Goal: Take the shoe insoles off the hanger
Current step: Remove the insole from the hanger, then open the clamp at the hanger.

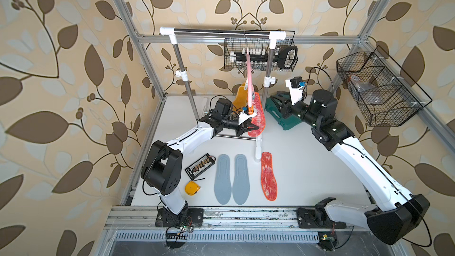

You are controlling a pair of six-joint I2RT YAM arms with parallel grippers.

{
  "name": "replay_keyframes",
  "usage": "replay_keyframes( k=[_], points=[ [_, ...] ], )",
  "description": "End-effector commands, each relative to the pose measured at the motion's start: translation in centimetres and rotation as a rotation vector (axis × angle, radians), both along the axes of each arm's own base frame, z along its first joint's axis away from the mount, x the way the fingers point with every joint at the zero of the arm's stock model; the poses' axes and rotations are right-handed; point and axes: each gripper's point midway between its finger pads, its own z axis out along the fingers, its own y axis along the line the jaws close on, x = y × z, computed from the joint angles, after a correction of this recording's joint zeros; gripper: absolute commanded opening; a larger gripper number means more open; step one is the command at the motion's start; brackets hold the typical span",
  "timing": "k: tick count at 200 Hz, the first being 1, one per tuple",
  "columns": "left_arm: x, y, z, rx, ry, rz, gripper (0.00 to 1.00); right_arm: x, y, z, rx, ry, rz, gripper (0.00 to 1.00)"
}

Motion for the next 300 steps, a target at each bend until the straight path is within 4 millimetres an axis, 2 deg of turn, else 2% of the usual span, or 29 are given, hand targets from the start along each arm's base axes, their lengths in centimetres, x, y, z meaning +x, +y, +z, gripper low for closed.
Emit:
replay_keyframes(
  k=[1,56,86,151,198,226,244,246,250,300],
  points=[
    [-2.9,0.2,3.2,-0.063,-0.054,-0.089,0.05,-0.8,1.3,1.3,0.008,0.004,0.095,0.35],
    [-6.0,0.5,5.1,-0.093,-0.080,-0.158,0.04,-0.4,2.9,2.4,0.047,0.057,0.176,0.37],
    [-6.9,0.6,5.2,-0.094,-0.089,-0.169,0.04,0.5,4.0,2.6,0.126,0.110,0.203,0.39],
    [-7.7,1.1,5.7,-0.097,-0.100,-0.175,0.05,2.8,5.9,1.9,0.293,0.266,0.234,0.45],
    [-7.9,1.2,5.8,-0.095,-0.099,-0.179,0.05,3.8,7.5,1.9,0.314,0.306,0.271,0.47],
    [-7.9,1.2,5.8,-0.093,-0.098,-0.178,0.05,4.7,7.7,1.6,0.328,0.327,0.260,0.47],
    [-7.9,1.2,5.6,-0.091,-0.097,-0.177,0.05,4.9,8.1,1.4,0.336,0.346,0.274,0.47],
    [-8.3,1.5,6.5,-0.102,-0.118,-0.178,0.05,4.8,8.2,1.4,0.336,0.349,0.278,0.47],
    [-8.4,1.6,6.8,-0.106,-0.126,-0.176,0.05,4.8,8.3,1.4,0.337,0.351,0.281,0.47],
    [-8.5,1.7,6.8,-0.100,-0.136,-0.170,0.04,4.9,9.2,0.5,0.333,0.364,0.297,0.50]
  ],
)
